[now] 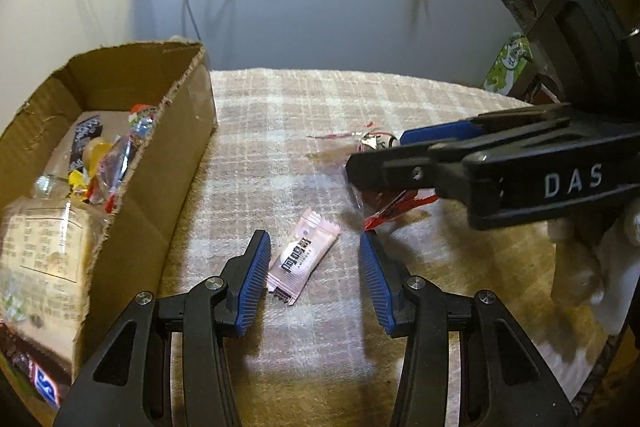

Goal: Organize snacks
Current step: 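Grasp the pink packet with the left tool while the right tool grasps the red candy bag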

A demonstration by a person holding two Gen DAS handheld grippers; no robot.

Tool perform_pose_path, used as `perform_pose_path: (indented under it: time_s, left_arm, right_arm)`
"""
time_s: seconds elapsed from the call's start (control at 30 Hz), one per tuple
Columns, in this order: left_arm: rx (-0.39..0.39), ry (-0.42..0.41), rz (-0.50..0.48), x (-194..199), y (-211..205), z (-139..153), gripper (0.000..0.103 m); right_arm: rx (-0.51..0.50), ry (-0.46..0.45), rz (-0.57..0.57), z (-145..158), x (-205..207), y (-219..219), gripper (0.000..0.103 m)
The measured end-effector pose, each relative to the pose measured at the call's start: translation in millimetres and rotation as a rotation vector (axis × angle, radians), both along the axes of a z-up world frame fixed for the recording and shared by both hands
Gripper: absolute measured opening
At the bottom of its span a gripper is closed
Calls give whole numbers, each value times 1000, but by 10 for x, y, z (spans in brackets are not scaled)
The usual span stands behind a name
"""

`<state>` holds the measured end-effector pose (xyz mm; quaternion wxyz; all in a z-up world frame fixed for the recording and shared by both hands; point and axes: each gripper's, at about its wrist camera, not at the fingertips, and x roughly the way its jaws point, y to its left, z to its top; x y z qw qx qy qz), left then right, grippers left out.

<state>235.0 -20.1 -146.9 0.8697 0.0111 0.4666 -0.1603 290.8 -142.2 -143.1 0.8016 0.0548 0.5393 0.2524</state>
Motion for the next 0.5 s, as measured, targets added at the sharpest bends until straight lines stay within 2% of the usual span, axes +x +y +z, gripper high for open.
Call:
perform_pose_path:
  time_s: [0.1,0.23,0.37,0.43,0.5]
  left_arm:
    - [2,6,-17,-22,-23,3,45]
    - [28,1,-32,-71,-76,8,34]
    - [31,-1,-13,-54,-65,11,29]
    - [50,-6,2,-31,-74,14,20]
    - [52,-9,9,-21,-74,17,19]
  right_arm:
    - [-5,8,-6,-25,13,-36,63]
    - [-2,14,-12,-40,18,-62,63]
    - [-4,8,-1,-21,0,0,63]
    - [-10,5,4,-17,-1,41,63]
    - [-24,6,7,-31,5,79,63]
